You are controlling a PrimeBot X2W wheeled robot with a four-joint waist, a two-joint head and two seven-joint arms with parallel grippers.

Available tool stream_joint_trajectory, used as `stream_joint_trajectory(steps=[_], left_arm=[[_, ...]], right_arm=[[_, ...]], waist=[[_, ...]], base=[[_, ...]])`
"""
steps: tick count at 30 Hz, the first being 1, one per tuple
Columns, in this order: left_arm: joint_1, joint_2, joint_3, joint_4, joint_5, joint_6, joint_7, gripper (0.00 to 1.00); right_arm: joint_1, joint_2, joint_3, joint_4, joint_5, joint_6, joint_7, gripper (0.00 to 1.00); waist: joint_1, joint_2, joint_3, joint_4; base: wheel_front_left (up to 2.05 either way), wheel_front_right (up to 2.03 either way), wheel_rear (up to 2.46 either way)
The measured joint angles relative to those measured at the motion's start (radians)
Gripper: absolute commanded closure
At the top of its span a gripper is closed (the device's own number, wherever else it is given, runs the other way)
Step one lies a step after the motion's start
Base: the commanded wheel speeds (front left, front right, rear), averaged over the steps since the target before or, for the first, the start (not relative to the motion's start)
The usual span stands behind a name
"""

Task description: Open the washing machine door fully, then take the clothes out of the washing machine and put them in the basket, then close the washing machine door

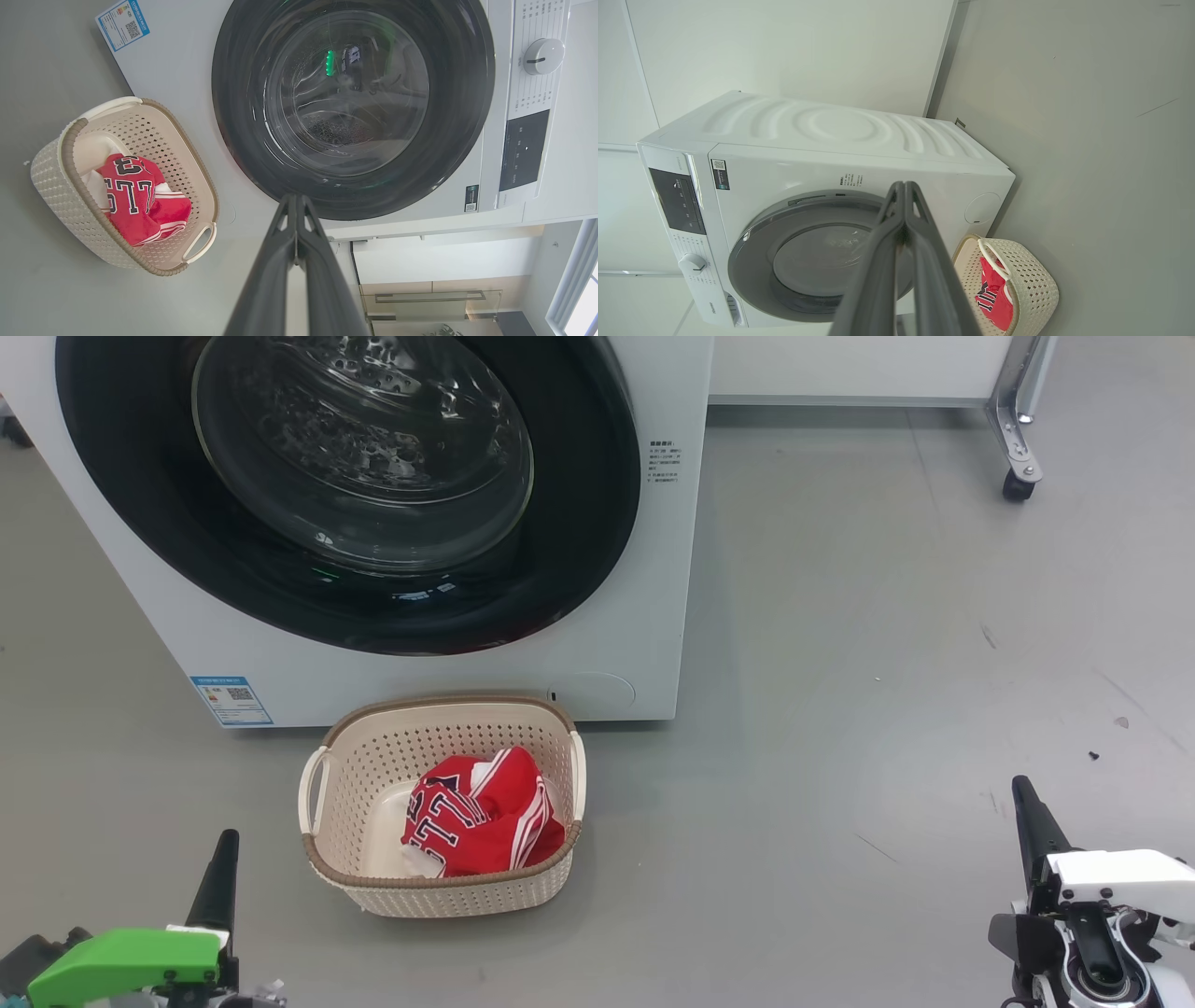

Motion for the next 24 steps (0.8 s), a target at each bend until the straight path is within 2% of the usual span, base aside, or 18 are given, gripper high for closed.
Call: stream_joint_trajectory(steps=[13, 24], left_arm=[[-0.018, -0.005, 0.019, -0.004, -0.11, 0.0, 0.04, 1.0], [-0.019, -0.006, 0.022, -0.005, -0.11, 0.0, 0.04, 1.0]], right_arm=[[-0.001, 0.0, -0.022, 0.003, 0.141, 0.011, 0.039, 1.0], [-0.004, 0.0, -0.024, 0.004, 0.145, 0.012, 0.039, 1.0]], waist=[[0.0, 0.0, -0.005, 0.0], [0.0, 0.0, -0.005, 0.0]], base=[[0.0, 0.0, 0.0], [0.0, 0.0, 0.0]])
